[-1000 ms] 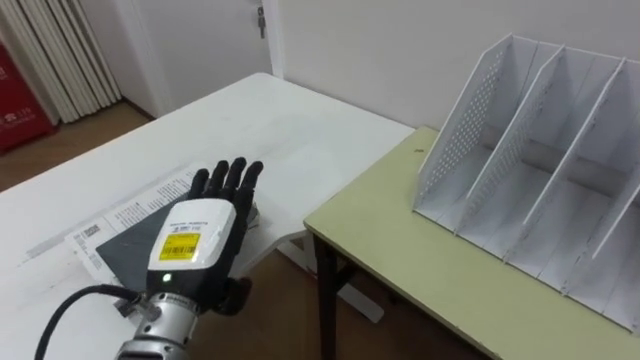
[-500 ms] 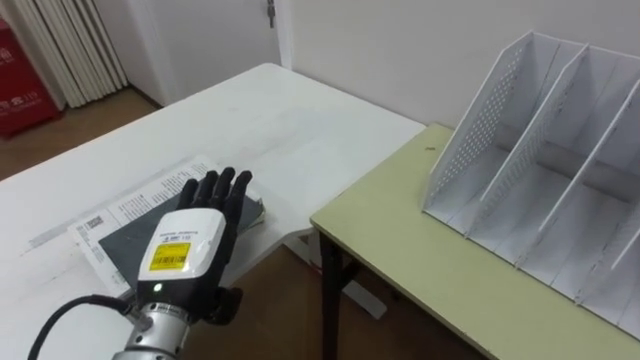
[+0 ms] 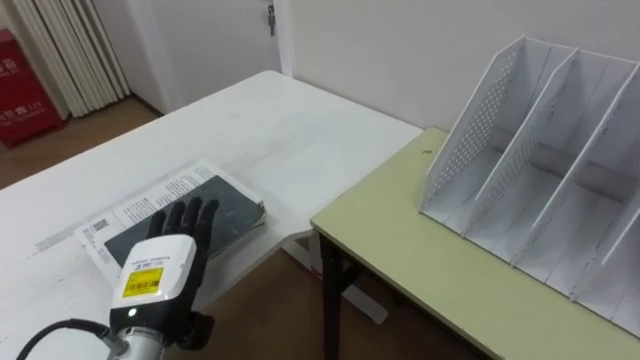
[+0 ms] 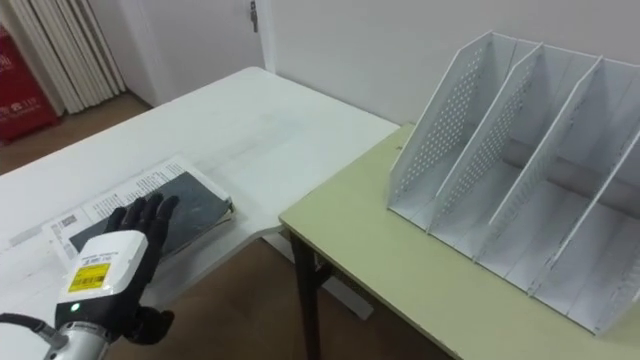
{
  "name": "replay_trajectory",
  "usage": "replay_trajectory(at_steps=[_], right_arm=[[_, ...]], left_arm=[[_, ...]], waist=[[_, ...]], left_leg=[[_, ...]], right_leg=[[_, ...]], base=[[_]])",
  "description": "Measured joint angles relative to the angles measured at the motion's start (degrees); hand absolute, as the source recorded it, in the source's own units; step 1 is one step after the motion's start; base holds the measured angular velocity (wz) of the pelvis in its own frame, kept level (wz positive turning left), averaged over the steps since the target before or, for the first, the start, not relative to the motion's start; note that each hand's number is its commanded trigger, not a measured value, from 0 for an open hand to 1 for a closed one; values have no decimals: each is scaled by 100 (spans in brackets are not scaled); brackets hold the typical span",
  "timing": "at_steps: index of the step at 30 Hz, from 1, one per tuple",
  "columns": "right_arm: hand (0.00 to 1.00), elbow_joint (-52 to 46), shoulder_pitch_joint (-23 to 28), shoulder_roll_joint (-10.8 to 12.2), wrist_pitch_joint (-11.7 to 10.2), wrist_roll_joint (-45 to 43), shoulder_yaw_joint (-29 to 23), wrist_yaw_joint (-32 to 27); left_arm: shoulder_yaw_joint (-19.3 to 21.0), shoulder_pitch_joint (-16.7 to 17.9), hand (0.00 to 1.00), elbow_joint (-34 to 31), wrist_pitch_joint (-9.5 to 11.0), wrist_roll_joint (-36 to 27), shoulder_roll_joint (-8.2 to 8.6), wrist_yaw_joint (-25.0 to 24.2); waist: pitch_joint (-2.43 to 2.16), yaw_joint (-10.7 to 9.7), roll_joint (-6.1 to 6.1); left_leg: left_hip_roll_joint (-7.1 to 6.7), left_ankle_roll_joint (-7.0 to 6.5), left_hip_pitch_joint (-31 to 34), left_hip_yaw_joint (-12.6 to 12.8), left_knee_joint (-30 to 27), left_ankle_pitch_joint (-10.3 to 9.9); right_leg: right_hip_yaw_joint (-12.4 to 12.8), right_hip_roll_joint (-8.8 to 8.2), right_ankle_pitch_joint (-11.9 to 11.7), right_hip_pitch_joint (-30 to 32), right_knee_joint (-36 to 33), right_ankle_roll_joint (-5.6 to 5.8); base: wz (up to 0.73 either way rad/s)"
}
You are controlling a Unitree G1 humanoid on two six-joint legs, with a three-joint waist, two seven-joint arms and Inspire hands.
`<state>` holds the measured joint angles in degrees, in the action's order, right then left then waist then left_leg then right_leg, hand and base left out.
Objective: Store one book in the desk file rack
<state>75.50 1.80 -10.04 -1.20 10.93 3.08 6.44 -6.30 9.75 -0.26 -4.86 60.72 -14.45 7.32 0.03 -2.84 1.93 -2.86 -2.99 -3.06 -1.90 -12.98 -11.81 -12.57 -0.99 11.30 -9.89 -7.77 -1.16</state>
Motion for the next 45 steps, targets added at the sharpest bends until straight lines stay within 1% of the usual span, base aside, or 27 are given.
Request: replay_trajectory(at_steps=[3, 8, 11, 12, 16, 19, 24, 28, 32, 35, 38, 40, 41, 42, 43, 44, 45], right_arm=[[0, 2, -14, -31, 0, 0, 9, 0], [0, -13, -4, -78, 6, -51, -12, 2], [0, -44, -3, -84, 8, -203, -57, 14], [0, -70, 8, -84, 9, -256, -54, 24], [0, -238, 120, -83, 24, -381, -62, 45], [0, -403, 173, -83, 106, -496, -111, 35], [0, -528, 217, -83, 166, -496, -156, 18], [0, -696, 290, -85, 226, -492, -152, -7], [0, -739, 293, -97, 272, -478, -150, -38], [0, -793, 310, -114, 385, -476, -149, -41], [0, -837, 335, -137, 382, -470, -150, -39], [0, -881, 361, -155, 383, -465, -158, -40], [0, -885, 368, -158, 383, -464, -158, -40], [0, -885, 371, -163, 386, -464, -158, -40], [0, -885, 374, -170, 387, -466, -157, -41], [0, -885, 376, -175, 390, -466, -156, -41], [0, -886, 376, -184, 419, -466, -156, -42]], left_arm=[[4, 0, 0, -1, 3, -23, 0, 12], [44, 20, 0, 0, 2, -46, 6, 14], [154, 27, 0, 0, -43, -36, 8, 4], [168, 54, 0, 0, -99, -20, 7, 0], [168, 208, 0, 0, -195, 13, 8, -86], [168, 240, 0, 0, -277, 14, 8, -179], [168, 256, 0, 27, -396, 14, 11, -214], [165, 256, 0, 139, -513, 8, 60, -310], [164, 255, 0, 246, -548, -21, 60, -312], [161, 254, 0, 279, -598, -45, 66, -371], [158, 200, 0, 446, -605, -42, 80, -369], [157, 143, 0, 527, -608, -39, 87, -388], [156, 129, 10, 545, -608, -35, 92, -392], [156, 110, 42, 574, -608, -33, 99, -405], [155, 109, 79, 580, -608, -30, 100, -415], [154, 109, 100, 579, -609, -30, 100, -421], [150, 109, 100, 576, -609, -30, 100, -428]], waist=[[-5, 3, 26], [-5, 20, 15], [-18, 22, -13], [-30, 21, -25], [-45, 17, -65], [-42, 19, -78], [-27, 17, -96], [-25, 10, -89], [-26, 11, -71], [-18, 14, -56], [-18, 13, -15], [-13, 4, 13], [-12, 4, 16], [-13, 6, 20], [-15, 1, 25], [-14, -1, 27], [-15, -1, 30]], left_leg=[[2, 3, 42, 13, -29, 3], [2, 6, 56, 21, -61, 8], [2, 6, 76, 26, -62, 8], [2, 6, 93, 33, -62, 8], [4, 6, 114, 36, -65, 7], [8, 5, 140, 35, -76, 7], [7, 3, 146, 35, -79, 5], [7, 3, 142, 30, -80, 5], [-2, 4, 136, 34, -72, 5], [2, 4, 54, 39, -25, 5], [-3, 3, 30, 41, 33, 5], [-33, 4, 26, 44, 35, 6], [-33, 3, 21, 45, 35, 6], [-34, 3, 5, 43, 35, 6], [-37, 3, 1, 36, 35, 6], [-40, 3, 1, 33, 34, 6], [-45, 2, 2, 34, 34, 7]], right_leg=[[4, 3, 2, 58, 1, -1], [32, 7, 1, 107, 7, -3], [59, 6, 2, 139, 8, -3], [74, 6, 1, 160, 5, -3], [84, 4, 1, 172, -4, -3], [82, 4, 1, 175, -29, -4], [104, 7, 1, 164, -38, -3], [107, 14, 1, 166, -17, -3], [107, 13, 1, 132, -14, -3], [137, 12, 1, 77, -5, -3], [148, 14, 2, 66, -1, -2], [150, 15, 4, 79, 3, -2], [148, 16, 5, 82, 4, -2], [147, 15, 8, 77, 3, -2], [145, 14, 9, 74, 2, -2], [142, 13, 9, 73, 1, -2], [140, 11, 10, 72, 1, -1]], base=[[1], [0], [-5], [-5], [-1], [0], [0], [0], [0], [-4], [-2], [0], [0], [0], [0], [0], [0]])
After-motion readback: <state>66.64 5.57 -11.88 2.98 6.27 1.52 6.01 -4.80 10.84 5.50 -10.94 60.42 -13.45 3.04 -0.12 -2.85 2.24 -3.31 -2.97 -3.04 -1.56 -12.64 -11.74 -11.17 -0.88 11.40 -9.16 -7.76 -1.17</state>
